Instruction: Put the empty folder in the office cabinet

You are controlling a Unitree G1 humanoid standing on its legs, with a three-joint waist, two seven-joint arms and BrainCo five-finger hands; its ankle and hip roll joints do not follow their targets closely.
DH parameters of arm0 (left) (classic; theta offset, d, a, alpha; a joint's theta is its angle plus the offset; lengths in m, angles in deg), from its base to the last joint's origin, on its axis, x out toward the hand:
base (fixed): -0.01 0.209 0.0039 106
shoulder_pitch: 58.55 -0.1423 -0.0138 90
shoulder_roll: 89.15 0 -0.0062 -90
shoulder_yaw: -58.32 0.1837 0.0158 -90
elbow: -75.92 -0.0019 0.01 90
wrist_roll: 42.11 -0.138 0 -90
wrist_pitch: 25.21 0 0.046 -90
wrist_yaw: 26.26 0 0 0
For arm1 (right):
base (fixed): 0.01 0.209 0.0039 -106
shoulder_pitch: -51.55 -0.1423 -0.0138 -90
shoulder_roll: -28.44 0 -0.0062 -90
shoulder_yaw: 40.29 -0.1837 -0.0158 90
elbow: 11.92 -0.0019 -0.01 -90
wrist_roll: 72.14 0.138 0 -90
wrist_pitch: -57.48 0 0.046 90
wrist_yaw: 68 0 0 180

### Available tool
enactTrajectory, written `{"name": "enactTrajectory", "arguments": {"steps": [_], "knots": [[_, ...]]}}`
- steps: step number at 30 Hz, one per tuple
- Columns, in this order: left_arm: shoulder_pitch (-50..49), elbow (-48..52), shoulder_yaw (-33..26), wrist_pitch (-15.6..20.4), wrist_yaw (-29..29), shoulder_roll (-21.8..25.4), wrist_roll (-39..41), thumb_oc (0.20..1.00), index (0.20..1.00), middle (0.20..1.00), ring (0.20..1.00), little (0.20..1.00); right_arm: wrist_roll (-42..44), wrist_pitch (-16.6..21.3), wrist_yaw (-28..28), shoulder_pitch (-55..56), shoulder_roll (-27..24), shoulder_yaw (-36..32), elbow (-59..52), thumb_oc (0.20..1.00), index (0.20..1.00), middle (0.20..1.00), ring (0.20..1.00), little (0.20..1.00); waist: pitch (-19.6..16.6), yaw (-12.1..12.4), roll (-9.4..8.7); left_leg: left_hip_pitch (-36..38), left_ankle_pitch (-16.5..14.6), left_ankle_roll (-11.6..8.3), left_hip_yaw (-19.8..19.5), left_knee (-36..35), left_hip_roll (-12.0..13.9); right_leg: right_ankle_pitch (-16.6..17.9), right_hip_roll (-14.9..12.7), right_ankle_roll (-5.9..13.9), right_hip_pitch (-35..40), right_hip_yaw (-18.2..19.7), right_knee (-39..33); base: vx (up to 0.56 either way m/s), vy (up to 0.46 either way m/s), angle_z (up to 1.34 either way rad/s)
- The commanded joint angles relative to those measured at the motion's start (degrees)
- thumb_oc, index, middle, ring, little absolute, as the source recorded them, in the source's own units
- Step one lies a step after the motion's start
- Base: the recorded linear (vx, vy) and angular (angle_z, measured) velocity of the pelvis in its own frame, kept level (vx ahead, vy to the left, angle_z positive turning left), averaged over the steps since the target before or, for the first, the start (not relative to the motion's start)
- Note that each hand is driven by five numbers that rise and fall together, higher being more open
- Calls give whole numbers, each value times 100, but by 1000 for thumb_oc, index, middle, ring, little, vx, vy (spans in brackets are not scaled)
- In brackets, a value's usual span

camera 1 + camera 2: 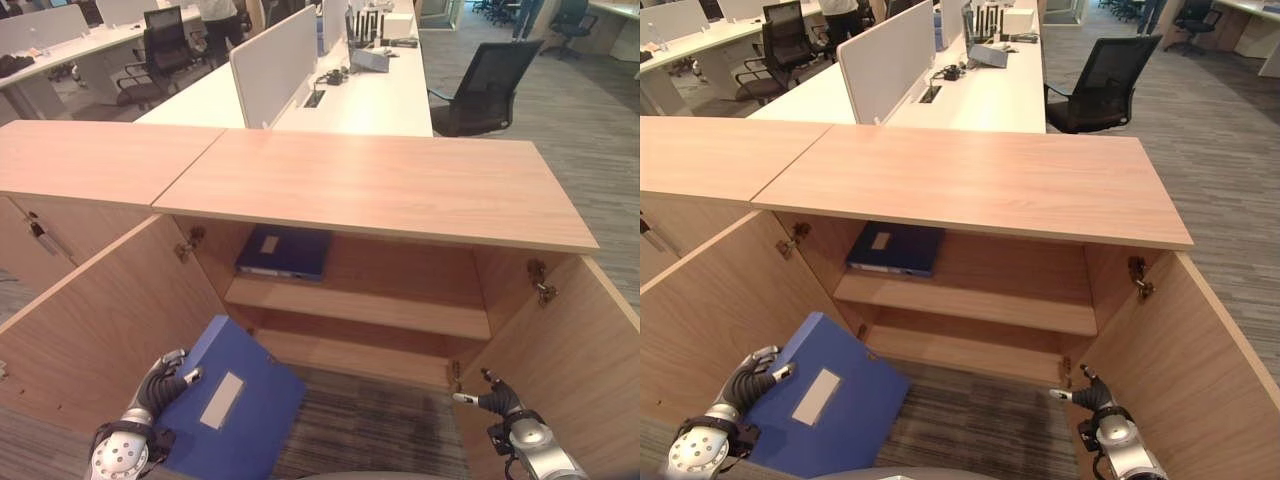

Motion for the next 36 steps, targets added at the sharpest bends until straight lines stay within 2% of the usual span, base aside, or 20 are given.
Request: {"name": "enactTrajectory", "arguments": {"steps": [1,6,7,9,11,14,20,27,30,34,36], "knots": [[566,865,-44,794,121,509,-171,200,200,200,200,200,-401,517,42,-682,-266,390,-488,1000,1000,1000,1000,1000,109,4,-385,134,-580,266,-110,6,-434,427,-50,377,-124,141,-319,0,0,0],[1002,1226,356,984,-15,898,-82,200,200,200,200,200,-396,729,-133,-1058,-375,768,-980,1000,1000,1000,1000,1000,101,-7,-391,160,-579,252,-82,6,-432,437,-49,379,-107,162,-319,0,0,0],[1305,1426,621,1094,-143,1149,161,200,200,200,200,200,-453,817,-301,-1354,-482,1081,-1231,1000,1000,1000,1000,1000,87,-8,-397,173,-580,241,-70,6,-425,442,-53,385,-110,175,-319,0,0,0],[1500,1571,776,1152,-238,1312,352,200,200,200,200,200,-477,850,-413,-1578,-522,1311,-1305,1000,1000,1000,1000,1000,57,-9,-399,182,-578,234,-63,6,-423,446,-56,387,-107,183,-319,0,0,0],[1593,1628,847,1173,-286,1399,452,200,200,200,200,200,-487,867,-462,-1709,-538,1419,-1313,1000,1000,1000,1000,1000,52,-1,-404,186,-580,231,-58,6,-423,446,-53,390,-103,180,-319,0,0,0],[1904,1876,1127,1257,-489,1811,770,200,200,200,200,200,-406,911,-639,-2118,-609,1801,-1452,1000,1000,1000,1000,1000,22,13,-410,204,-577,220,-43,6,-423,451,-43,394,-85,185,-319,0,0,0],[2245,2034,1404,1364,-630,2323,1038,200,200,200,200,200,-141,1044,-759,-2593,-770,2118,-1822,1000,1000,1000,1000,1000,-7,47,-423,232,-579,204,-44,6,-422,440,-31,399,-72,196,-319,0,0,0],[2404,2023,1515,1414,-599,2437,1039,200,200,200,200,200,299,1132,-974,-2759,-766,2281,-2257,1000,1000,1000,1000,1000,-18,67,-435,246,-577,195,-46,6,-425,437,-27,402,-68,205,-319,0,0,0],[2448,1984,1480,1421,-541,2382,820,200,200,200,200,200,988,1117,-1328,-2636,-628,2345,-2496,1000,1000,1000,1000,1000,-26,67,-451,256,-578,186,-42,6,-419,432,-31,398,-60,210,-319,0,0,0],[2403,1972,1363,1419,-509,2308,619,200,200,200,200,200,1243,1082,-1587,-2561,-604,2404,-2631,1000,1000,1000,1000,1000,-39,74,-462,258,-579,175,-35,6,-417,425,-31,395,-57,209,-319,0,0,0],[2369,1976,1238,1447,-498,2272,396,200,200,200,200,200,1500,1024,-1886,-2493,-627,2472,-2742,1000,1000,1000,1000,1000,-46,83,-483,260,-585,170,-33,6,-410,421,-31,397,-53,208,-319,0,0,0]]}}
